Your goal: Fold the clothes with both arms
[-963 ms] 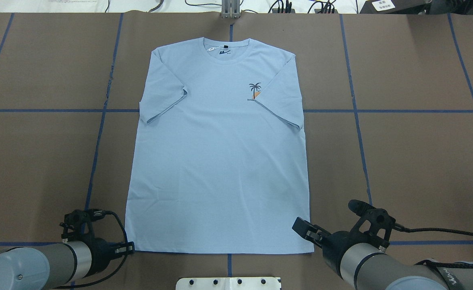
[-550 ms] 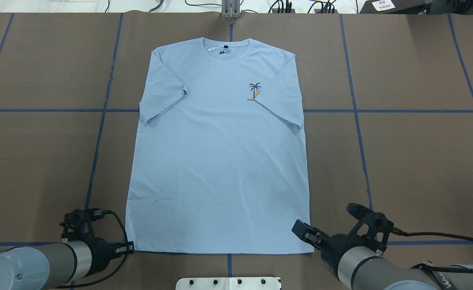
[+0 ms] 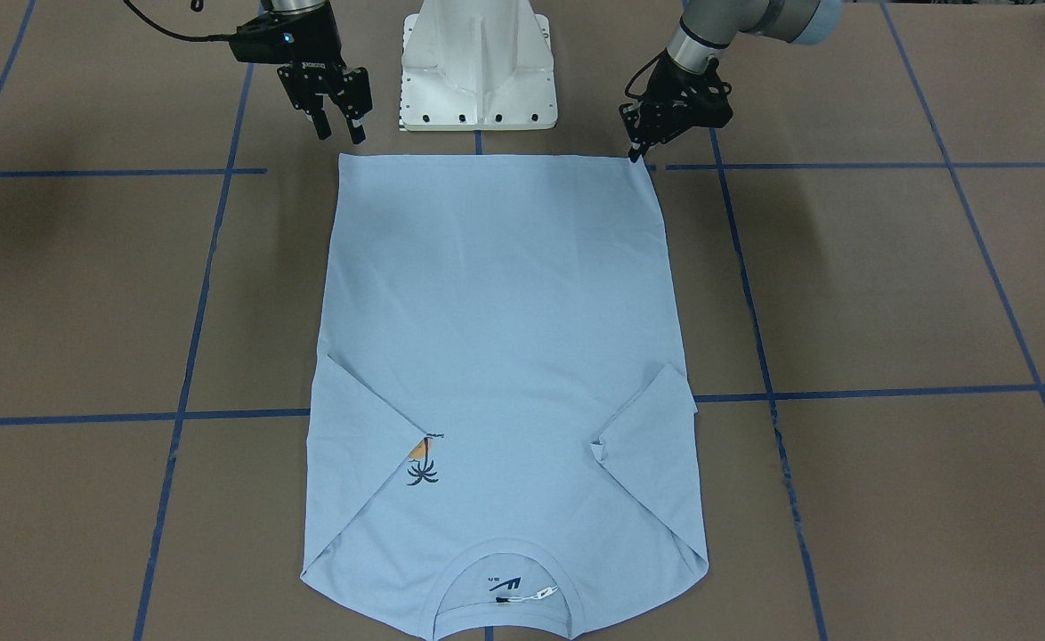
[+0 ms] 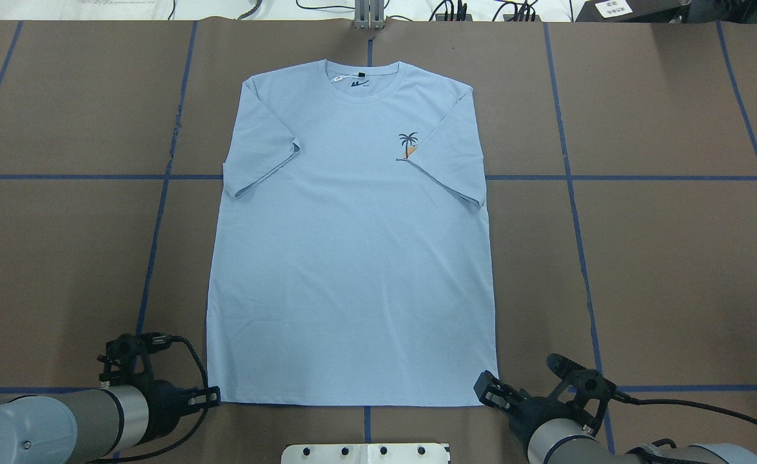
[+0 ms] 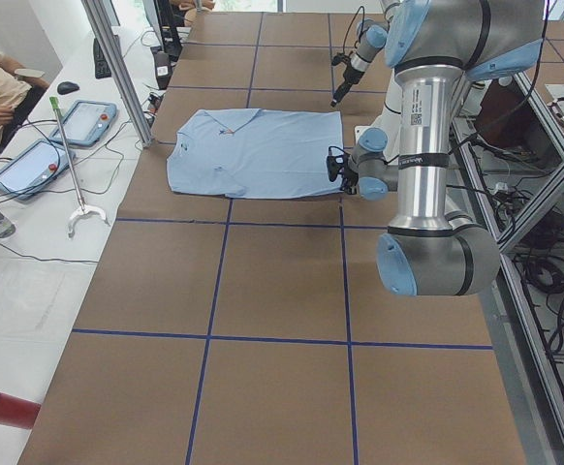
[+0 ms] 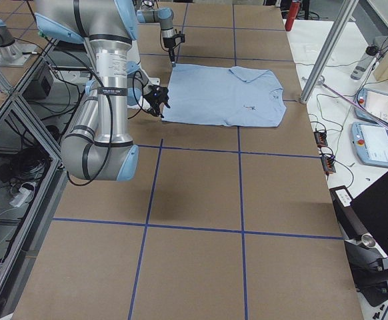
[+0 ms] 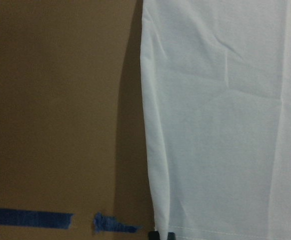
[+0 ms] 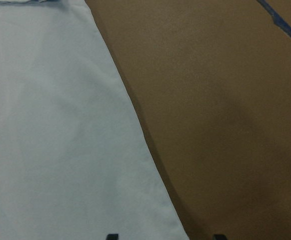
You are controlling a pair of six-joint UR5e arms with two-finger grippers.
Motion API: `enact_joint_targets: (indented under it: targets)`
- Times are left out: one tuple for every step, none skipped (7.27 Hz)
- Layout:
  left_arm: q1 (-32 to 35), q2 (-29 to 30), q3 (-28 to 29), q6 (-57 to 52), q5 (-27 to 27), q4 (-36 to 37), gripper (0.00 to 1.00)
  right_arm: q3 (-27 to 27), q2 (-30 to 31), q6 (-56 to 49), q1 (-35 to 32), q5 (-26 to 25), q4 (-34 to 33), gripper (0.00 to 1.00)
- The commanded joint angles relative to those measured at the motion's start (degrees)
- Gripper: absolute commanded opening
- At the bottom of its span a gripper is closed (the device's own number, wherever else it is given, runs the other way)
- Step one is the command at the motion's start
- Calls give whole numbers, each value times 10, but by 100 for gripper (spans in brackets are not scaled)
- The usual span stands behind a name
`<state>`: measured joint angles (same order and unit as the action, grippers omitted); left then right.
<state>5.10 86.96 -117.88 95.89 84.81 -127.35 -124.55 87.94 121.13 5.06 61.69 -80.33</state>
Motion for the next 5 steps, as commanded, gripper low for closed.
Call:
enact_joint_targets:
  targets:
    - [0,0,-2,0,0,-1,0,20,-1,1,8,-4,-1,70]
    - [0,0,-2,0,-1,-1,0,25,-1,1,11,-6,-1,70]
    - [0,2,-2,0,-1,0,0,38,-2,1,15,-21,0,69]
    - [0,3,-2,0,-1,-1,0,38,-8,1,15,-21,0,67]
    - [1,2,-2,0,-1,-1,0,40,-11,2,20,-22,0,63]
